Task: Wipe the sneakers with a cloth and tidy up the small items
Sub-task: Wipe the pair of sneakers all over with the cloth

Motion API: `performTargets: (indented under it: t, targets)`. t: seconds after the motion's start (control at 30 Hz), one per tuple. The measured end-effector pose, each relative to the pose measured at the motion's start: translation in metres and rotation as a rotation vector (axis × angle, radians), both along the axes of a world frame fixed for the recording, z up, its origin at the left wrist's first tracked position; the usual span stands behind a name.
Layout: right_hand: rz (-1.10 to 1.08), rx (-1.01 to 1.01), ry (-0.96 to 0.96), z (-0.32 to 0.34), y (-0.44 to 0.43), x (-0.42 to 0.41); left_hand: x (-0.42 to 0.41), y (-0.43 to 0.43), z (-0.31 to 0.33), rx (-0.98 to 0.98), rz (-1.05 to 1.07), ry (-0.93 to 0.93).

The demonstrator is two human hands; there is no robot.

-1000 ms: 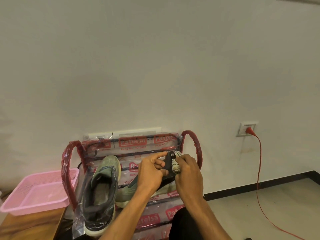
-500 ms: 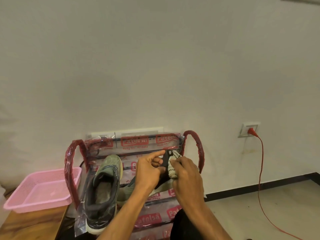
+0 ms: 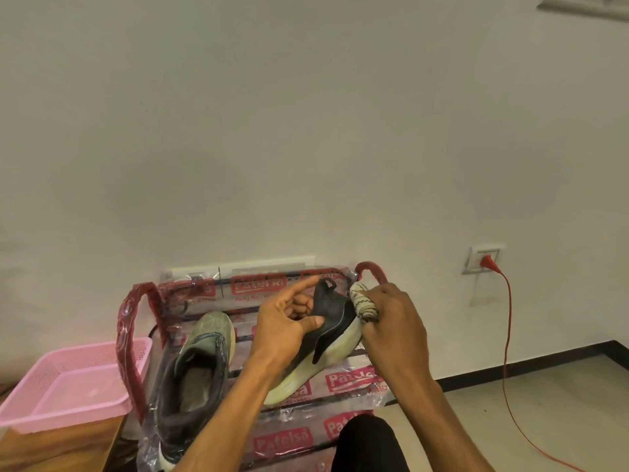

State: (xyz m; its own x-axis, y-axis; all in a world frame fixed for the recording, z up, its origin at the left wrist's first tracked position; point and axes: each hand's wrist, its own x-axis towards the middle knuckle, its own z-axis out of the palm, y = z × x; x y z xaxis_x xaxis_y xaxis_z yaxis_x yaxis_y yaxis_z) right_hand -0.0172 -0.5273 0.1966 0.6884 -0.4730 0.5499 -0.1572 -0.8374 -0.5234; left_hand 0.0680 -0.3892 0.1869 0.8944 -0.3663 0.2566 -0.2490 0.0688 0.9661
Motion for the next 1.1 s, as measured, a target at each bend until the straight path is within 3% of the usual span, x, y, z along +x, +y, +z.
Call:
performTargets:
  t: [0.17,0.37,0.6,0.8,0.9,1.1]
  targets:
    - [0.038,0.389,-0.048,0.007,-0.002,0.000,0.014,0.009,0.013,0.028,-0.014,-0.055]
    - [0.157,0.867,-0.046,-0.006,0.004,0.004,0.022,0.026,0.002,0.043,-0.019,0.041]
    - [0.147,1.164,-0.137,-0.014,0.011,0.003,0.016,0.021,0.010,0.258,-0.074,0.005]
    - [0.143,1.182,-0.218,-0.016,0.018,0.002,0.009,0.009,0.018,0.496,0.069,-0.199]
    - [0.154,1.158,-0.224,-0.017,0.015,0.000,0.006,0.008,0.021,0.478,0.115,-0.271]
    - [0.110,0.730,-0.219,-0.020,0.010,-0.002,0.009,0.012,0.015,0.414,0.113,-0.356]
